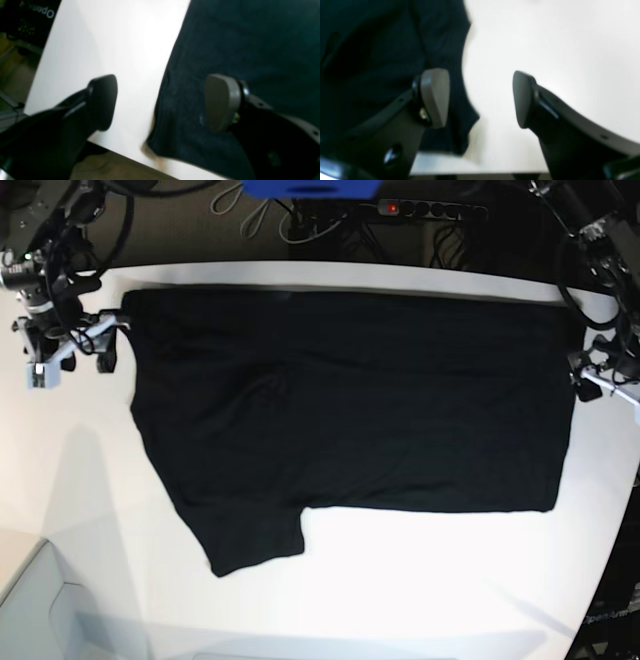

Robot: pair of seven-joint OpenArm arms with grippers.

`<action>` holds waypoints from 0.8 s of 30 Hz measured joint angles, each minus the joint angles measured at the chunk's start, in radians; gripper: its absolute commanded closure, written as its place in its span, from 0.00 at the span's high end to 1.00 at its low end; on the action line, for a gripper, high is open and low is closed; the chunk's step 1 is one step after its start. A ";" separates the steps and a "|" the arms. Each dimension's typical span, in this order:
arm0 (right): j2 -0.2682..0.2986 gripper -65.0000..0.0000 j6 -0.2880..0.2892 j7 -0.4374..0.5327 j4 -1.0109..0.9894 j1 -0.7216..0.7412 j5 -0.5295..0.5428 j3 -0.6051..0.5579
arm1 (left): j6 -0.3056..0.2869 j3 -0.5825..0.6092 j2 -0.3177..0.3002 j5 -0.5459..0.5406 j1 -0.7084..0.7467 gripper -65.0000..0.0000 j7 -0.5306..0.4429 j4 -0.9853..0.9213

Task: Layout the t-shirt on the table in an organized manner, then fold the t-shirt properly
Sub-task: 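Move both grippers to the hem corners of the shirt and grasp them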

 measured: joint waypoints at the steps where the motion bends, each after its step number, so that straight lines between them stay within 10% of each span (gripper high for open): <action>1: 0.000 0.63 0.000 -0.002 -0.004 0.021 0.004 -0.001 | 0.002 -0.001 0.000 0.001 -0.020 0.81 0.003 -0.004; 10: 0.105 0.62 0.000 0.011 -0.340 0.312 0.004 -0.203 | 0.002 0.001 -0.004 0.015 -0.288 0.81 -0.021 -0.237; 24: 0.125 0.63 -0.020 0.438 -1.070 0.738 -0.283 -0.391 | 0.010 0.315 -0.068 0.109 -0.440 0.82 -0.603 -0.685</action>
